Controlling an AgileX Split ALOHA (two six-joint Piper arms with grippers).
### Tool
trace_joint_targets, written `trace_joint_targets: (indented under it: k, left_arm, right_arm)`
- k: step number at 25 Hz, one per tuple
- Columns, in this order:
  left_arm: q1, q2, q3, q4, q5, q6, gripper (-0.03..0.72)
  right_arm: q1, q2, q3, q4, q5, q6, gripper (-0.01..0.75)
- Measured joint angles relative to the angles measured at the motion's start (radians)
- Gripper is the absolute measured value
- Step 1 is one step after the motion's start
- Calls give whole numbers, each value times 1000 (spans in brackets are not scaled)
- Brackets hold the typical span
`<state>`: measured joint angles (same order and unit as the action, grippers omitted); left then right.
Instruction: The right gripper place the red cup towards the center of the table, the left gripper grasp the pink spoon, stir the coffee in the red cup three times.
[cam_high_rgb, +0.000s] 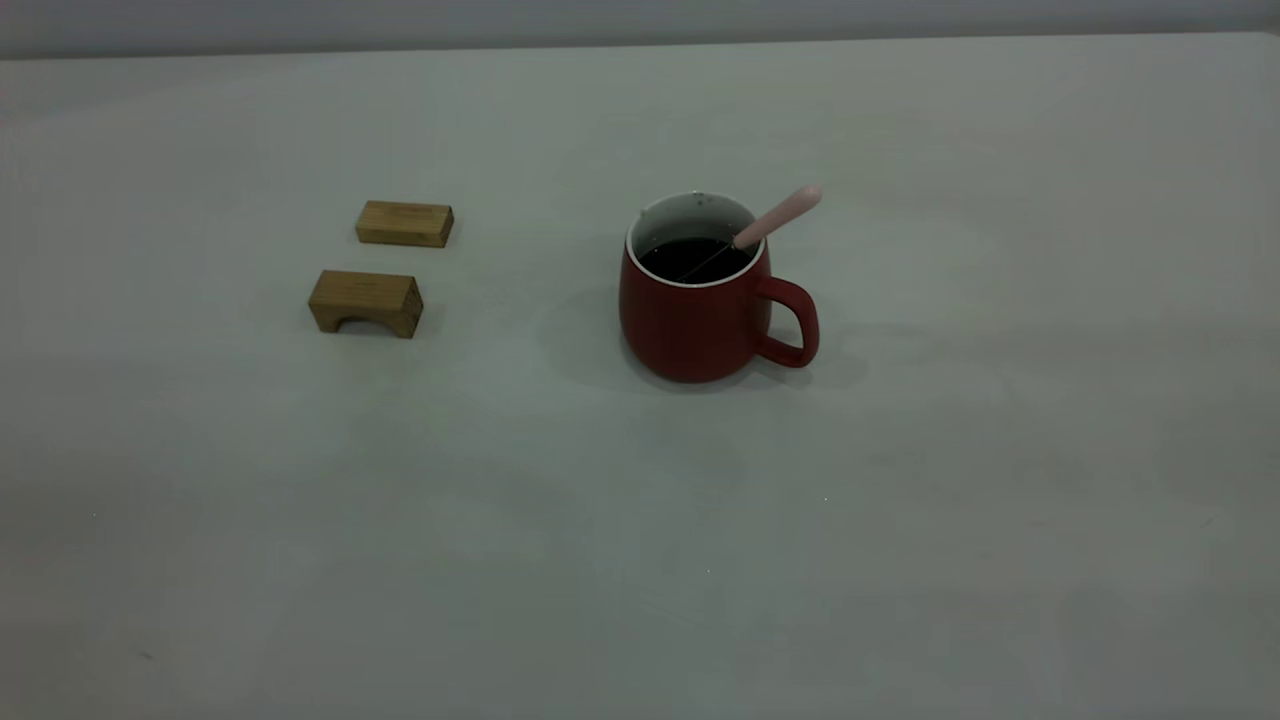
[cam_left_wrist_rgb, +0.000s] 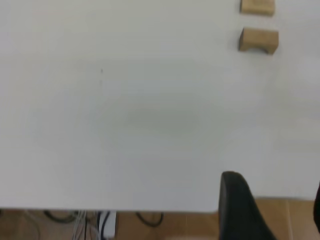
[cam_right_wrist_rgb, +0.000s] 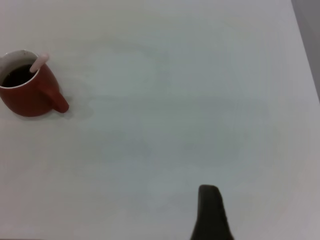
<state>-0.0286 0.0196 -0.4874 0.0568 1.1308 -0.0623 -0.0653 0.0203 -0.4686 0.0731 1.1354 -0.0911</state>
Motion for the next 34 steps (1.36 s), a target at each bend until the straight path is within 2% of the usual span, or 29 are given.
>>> trace_joint_targets:
  k: [34]
  left_arm:
    - [0,-37,0,1,0,2,438]
  right_arm:
    - [0,0,0,0,0,0,592]
